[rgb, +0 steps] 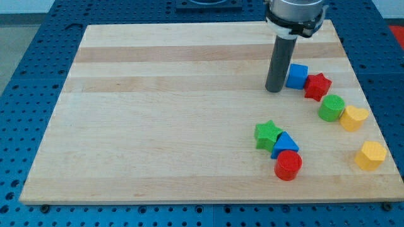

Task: Move the yellow heart along with green circle towards up

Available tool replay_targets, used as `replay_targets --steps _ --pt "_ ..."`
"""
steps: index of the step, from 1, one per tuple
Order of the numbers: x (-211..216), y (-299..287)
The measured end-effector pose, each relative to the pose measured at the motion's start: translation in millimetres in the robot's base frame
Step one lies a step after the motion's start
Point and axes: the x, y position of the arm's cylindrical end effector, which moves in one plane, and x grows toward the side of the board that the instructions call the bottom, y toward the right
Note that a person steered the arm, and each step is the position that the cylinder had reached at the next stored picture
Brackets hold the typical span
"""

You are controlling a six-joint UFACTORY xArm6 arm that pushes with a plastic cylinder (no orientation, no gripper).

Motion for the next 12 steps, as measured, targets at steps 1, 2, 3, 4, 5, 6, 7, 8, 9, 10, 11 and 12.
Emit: replay_targets --steps 1,2,3,4,5,6,7,8,9,10,11,12 --pt "-9 8" --pt "-17 24" --pt "-23 45" --pt "-33 48" --pt "-49 41" --pt "-72 67" --pt "-76 144" --pt "-55 217" --pt "-28 220" --pt "22 207" --pt "75 190" --pt "104 175"
